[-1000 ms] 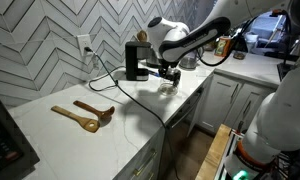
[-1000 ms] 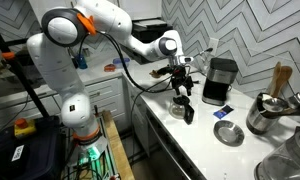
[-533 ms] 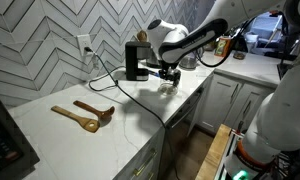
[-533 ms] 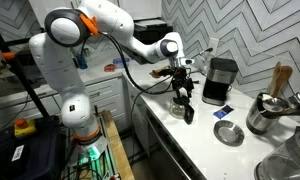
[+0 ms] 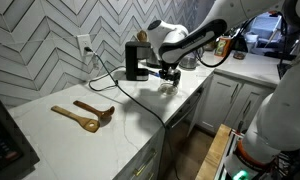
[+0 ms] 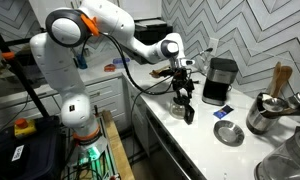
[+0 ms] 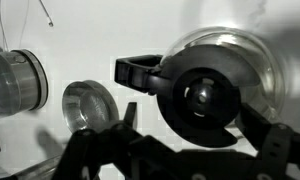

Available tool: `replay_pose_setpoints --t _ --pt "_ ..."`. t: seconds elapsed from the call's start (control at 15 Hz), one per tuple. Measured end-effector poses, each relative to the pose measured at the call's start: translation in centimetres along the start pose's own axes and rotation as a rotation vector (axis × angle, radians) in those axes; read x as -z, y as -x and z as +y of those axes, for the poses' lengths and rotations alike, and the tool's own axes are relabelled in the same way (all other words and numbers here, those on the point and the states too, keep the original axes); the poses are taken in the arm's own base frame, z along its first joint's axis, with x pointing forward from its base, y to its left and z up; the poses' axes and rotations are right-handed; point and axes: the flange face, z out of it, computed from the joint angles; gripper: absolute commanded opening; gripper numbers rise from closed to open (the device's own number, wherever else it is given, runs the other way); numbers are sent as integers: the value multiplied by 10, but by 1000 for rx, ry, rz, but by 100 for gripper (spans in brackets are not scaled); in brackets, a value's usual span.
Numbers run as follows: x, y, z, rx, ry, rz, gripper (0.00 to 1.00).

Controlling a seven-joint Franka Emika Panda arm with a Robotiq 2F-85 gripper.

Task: Open the black lid of the coffee jar

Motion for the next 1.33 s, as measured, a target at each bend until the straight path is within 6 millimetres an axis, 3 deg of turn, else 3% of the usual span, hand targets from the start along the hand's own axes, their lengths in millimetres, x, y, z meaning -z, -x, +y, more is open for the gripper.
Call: replay_pose_setpoints --t 0.53,1.33 --pt "11 -3 12 -10 46 10 100" --pt "28 7 46 -72 91 -26 100"
